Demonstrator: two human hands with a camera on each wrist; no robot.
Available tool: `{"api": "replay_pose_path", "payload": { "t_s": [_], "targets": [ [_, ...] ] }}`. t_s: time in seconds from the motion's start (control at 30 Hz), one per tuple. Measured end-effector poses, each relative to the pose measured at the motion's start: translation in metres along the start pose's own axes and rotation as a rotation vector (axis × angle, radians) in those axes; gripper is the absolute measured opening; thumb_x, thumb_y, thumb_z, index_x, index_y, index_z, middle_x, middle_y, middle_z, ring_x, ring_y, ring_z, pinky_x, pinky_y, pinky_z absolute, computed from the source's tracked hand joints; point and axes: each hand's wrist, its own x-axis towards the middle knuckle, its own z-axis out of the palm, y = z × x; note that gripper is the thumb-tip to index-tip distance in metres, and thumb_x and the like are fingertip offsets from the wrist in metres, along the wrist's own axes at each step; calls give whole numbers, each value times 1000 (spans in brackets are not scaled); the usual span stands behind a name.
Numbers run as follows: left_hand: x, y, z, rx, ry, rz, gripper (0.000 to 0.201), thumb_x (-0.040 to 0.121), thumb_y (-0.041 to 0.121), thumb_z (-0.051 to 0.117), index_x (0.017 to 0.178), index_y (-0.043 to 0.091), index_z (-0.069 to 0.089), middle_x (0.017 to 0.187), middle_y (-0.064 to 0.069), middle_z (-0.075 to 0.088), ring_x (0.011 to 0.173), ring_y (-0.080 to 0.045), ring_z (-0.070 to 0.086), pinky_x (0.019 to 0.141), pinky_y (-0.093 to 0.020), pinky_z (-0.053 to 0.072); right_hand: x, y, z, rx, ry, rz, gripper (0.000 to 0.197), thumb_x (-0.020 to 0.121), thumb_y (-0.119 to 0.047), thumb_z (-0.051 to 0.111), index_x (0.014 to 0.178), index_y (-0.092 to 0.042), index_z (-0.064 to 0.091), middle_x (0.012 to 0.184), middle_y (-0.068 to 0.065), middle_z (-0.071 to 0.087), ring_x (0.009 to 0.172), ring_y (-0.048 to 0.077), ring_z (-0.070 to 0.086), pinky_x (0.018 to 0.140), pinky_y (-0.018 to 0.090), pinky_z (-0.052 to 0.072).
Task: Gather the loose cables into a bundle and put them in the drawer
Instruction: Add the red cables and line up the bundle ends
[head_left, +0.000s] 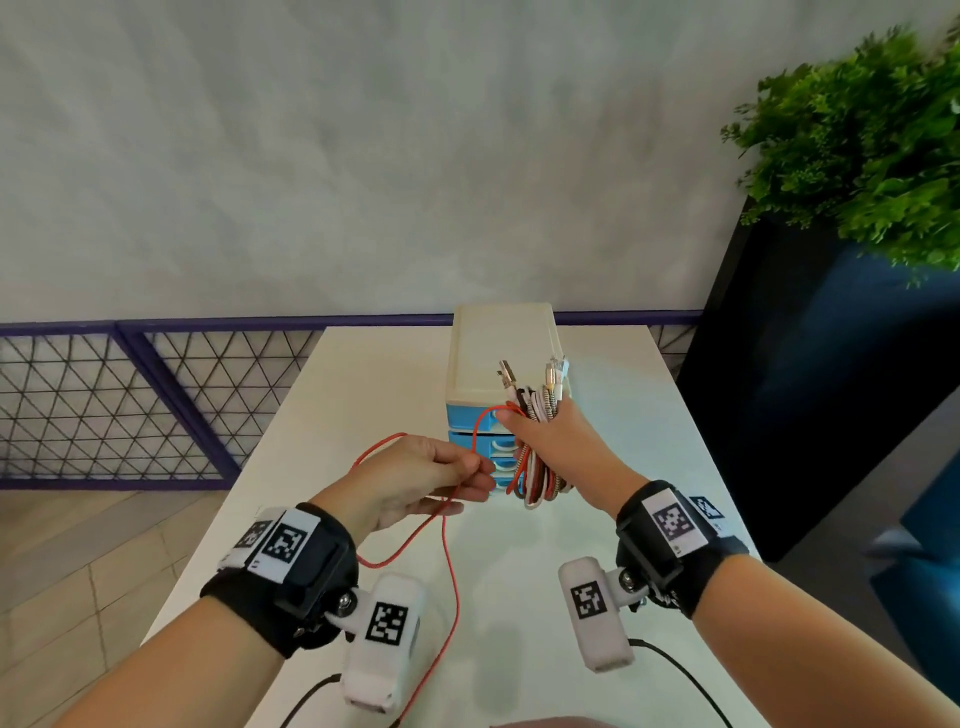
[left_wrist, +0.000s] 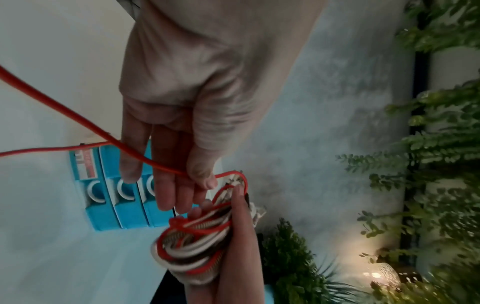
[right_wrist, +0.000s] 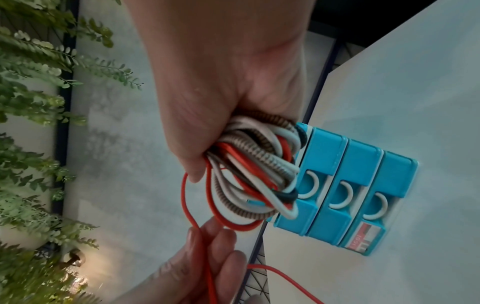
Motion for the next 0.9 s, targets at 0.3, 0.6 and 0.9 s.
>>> {"api": "replay_pose_path", "payload": {
  "t_s": [0.3, 0.6, 0.9],
  "targets": [
    [-3, 3, 5, -619, 72, -29, 14, 90, 13, 58, 85, 7, 70, 70, -4, 74, 60, -10, 71, 62, -27, 60, -3, 5, -17, 432, -194, 172, 13, 89, -19, 62, 86, -7, 65, 76, 12, 67, 68, 23, 67, 77, 43, 54],
    [-2, -8, 18, -553, 113, -66, 11, 84, 15, 65, 81, 4, 67, 64, -6, 73, 57, -10, 70, 56, -22, 59, 2, 6, -10, 257, -106, 24, 32, 84, -37, 71, 99, -10, 62, 84, 10, 64, 76, 22, 68, 79, 43, 57],
    [0, -2, 36, -520, 59, -35, 9, 81, 13, 67, 81, 4, 67, 63, -6, 72, 55, -10, 69, 56, -22, 59, 6, 11, 5, 283, -138, 97, 69, 66, -61, 74, 123, -25, 56, 108, 5, 73, 97, 25, 71, 90, 51, 55]
  ]
}}
